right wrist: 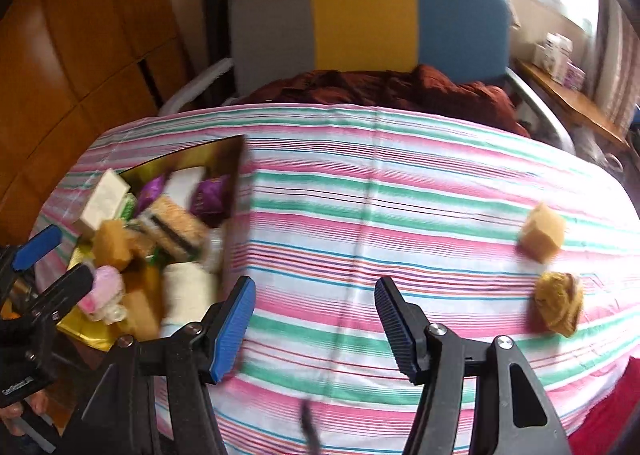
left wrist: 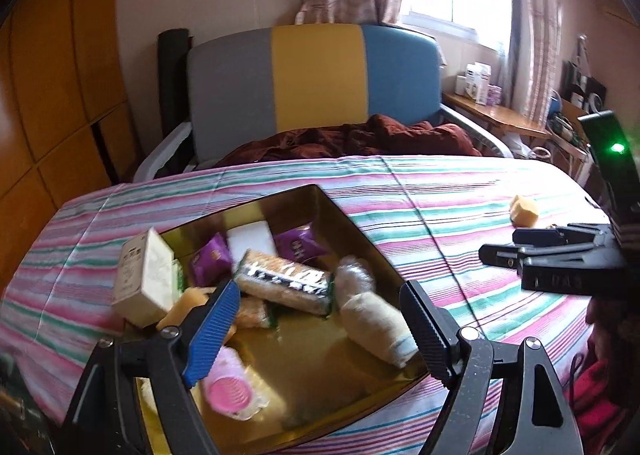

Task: Organize objects
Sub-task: 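Move both grippers to the cover and grasp the yellow knit plush with the right, then grasp the yellow sponge with the left gripper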

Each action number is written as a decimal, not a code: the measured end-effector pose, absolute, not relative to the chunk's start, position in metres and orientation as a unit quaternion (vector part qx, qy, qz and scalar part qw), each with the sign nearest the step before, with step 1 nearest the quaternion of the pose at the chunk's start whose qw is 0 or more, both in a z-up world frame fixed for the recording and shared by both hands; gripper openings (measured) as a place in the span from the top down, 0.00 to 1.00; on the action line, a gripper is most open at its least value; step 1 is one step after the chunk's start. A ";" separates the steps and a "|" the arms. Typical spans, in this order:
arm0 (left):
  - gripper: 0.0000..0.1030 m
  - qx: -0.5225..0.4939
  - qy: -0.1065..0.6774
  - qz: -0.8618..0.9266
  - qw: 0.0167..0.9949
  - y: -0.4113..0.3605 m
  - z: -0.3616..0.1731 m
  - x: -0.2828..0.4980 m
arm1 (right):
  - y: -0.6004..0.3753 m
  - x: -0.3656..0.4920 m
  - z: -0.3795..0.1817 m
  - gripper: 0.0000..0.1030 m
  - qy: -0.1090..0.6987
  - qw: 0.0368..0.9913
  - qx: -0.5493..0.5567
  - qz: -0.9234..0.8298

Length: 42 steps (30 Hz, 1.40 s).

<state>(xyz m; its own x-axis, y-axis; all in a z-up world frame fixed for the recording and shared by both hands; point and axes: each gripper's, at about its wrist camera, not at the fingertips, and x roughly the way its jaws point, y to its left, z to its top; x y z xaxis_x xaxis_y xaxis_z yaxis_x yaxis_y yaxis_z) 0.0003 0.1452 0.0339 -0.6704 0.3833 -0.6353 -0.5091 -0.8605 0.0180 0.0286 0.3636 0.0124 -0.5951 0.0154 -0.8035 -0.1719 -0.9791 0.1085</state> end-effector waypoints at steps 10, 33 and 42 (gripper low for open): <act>0.20 -0.329 0.110 0.890 0.295 0.182 0.030 0.004 | 0.512 0.060 0.019 0.39 0.176 0.209 -0.445 0.853; 0.18 -0.355 0.156 0.845 0.368 0.276 0.015 0.005 | 0.589 0.042 -0.055 0.60 0.211 0.236 -0.506 0.802; 0.18 -0.366 0.190 0.819 0.399 0.346 0.001 -0.006 | 0.617 0.074 -0.026 0.60 0.263 0.312 -0.430 0.806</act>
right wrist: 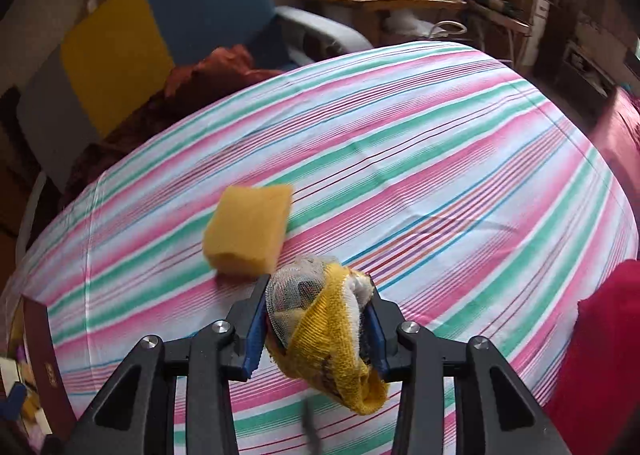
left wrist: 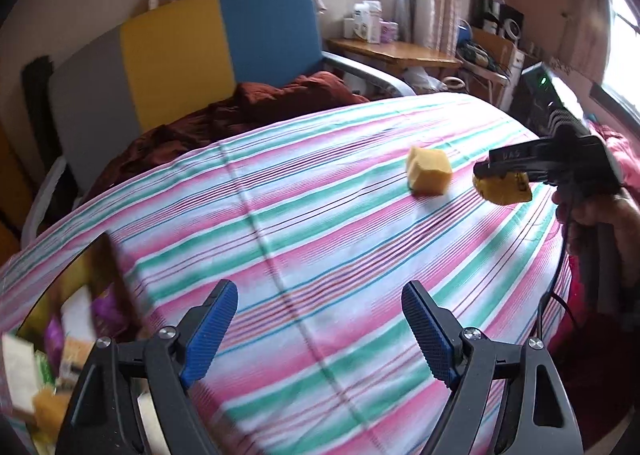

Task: Organize objects
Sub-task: 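Grasp the yellow sponge with the left gripper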

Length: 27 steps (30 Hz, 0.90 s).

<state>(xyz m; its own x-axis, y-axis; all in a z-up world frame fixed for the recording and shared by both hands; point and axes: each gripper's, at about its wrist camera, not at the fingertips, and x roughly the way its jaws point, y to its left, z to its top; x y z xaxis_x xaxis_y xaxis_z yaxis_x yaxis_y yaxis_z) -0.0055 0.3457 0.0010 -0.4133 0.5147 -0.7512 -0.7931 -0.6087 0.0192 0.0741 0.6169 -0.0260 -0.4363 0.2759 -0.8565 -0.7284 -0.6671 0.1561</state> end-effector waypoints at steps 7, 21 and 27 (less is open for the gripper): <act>0.18 -0.370 0.231 0.787 0.437 0.418 -0.014 -0.018 | 0.633 0.089 -0.011 0.60 0.302 0.326 -0.377 0.813; 0.09 -0.382 0.237 0.747 0.490 0.566 -0.034 -0.039 | 0.661 0.111 -0.019 0.59 0.407 0.301 -0.327 0.798; 0.14 -0.387 0.266 0.749 0.467 0.613 -0.059 -0.045 | 0.665 0.113 -0.022 0.59 0.414 0.304 -0.324 0.794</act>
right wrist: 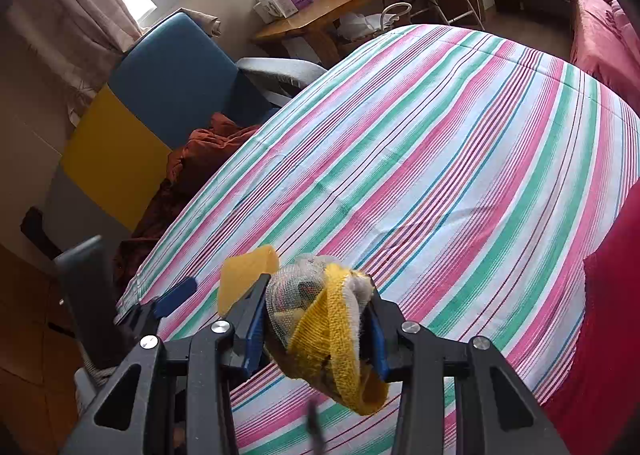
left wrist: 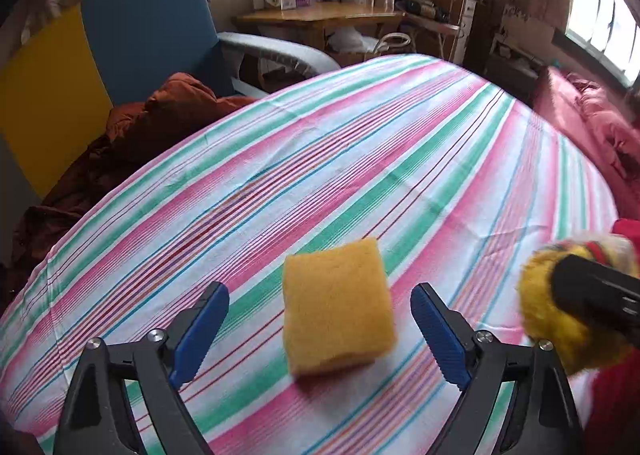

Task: Organize objects
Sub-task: 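Grasp the yellow sponge with the left gripper, then carry the yellow sponge and yellow plush into the gold tray with both grippers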

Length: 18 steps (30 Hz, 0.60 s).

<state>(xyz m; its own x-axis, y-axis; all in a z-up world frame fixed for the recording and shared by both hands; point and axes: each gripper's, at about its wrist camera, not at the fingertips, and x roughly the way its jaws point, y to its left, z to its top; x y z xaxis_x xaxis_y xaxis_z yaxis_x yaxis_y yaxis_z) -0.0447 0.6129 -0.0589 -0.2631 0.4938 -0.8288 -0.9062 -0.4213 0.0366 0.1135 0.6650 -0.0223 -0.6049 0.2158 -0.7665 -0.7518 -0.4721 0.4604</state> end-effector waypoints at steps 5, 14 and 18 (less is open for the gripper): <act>0.49 -0.448 0.205 0.731 0.472 0.599 -0.080 -0.069 | 0.666 0.108 -0.029 0.59 0.409 0.297 -0.343 0.792; 0.49 -0.442 0.173 0.781 0.406 0.489 -0.076 -0.073 | 0.633 0.064 -0.039 0.59 0.340 0.223 -0.421 0.811; 0.48 -0.449 0.149 0.804 0.361 0.430 -0.072 -0.062 | 0.605 0.042 -0.045 0.59 0.294 0.169 -0.459 0.821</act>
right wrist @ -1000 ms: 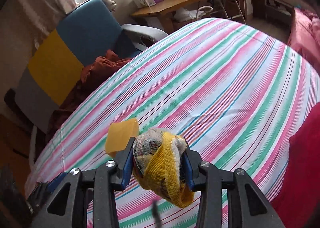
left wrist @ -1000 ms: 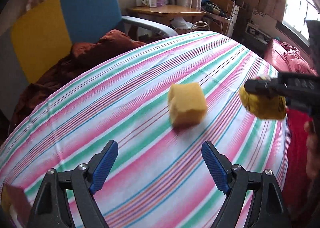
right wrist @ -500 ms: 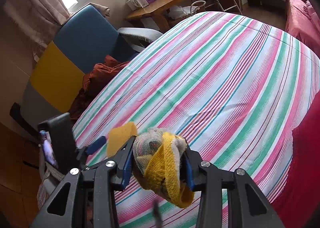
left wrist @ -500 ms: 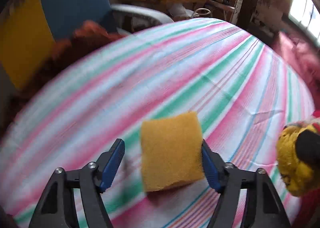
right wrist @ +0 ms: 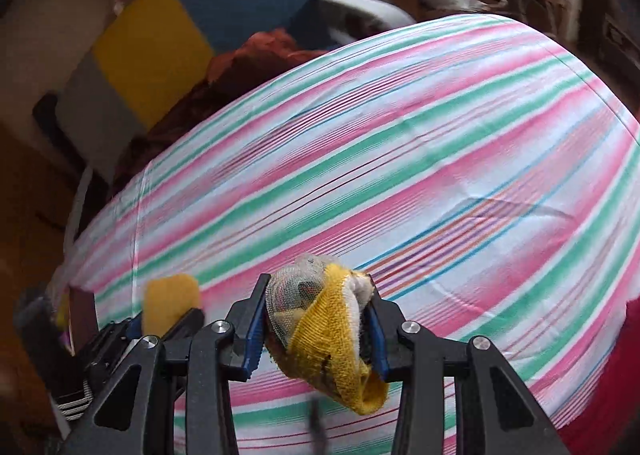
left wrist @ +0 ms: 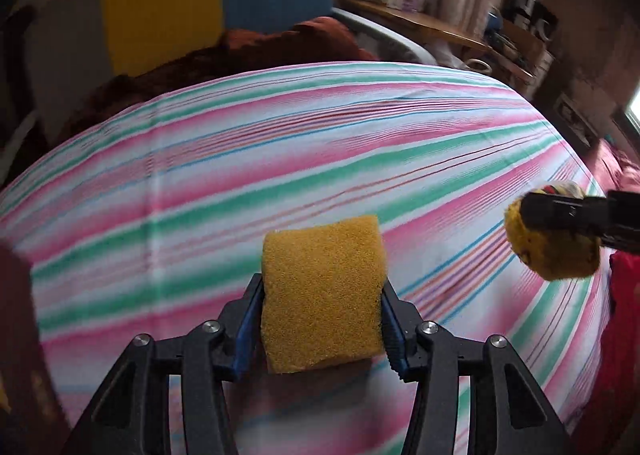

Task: Organize objects
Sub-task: 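Carry the yellow sponge and yellow plush into the gold tray with both grippers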

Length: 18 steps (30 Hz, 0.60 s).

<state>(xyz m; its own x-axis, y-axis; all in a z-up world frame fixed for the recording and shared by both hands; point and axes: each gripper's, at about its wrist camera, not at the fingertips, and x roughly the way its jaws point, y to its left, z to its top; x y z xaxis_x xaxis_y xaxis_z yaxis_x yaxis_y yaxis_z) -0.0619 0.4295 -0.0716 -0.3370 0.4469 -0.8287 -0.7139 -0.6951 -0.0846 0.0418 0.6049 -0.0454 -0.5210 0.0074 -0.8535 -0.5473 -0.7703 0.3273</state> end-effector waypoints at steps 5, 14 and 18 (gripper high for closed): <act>0.48 -0.441 0.099 0.832 0.321 0.358 -0.071 -0.041 | 0.559 0.019 -0.050 0.59 0.222 0.094 -0.497 0.834; 0.42 -0.403 0.140 0.843 0.327 0.350 -0.083 -0.012 | 0.517 0.000 -0.070 0.59 0.151 0.047 -0.538 0.828; 0.42 -0.402 0.138 0.843 0.331 0.350 -0.085 -0.010 | 0.518 0.000 -0.075 0.59 0.153 0.050 -0.544 0.823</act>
<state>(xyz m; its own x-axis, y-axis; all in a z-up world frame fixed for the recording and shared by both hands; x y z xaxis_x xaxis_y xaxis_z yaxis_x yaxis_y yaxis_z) -0.0098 0.3498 -0.0853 -0.4590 0.4468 -0.7679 -0.6679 -0.7435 -0.0335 0.0003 0.5182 -0.0746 -0.4023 -0.0850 -0.9115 -0.2490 -0.9480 0.1983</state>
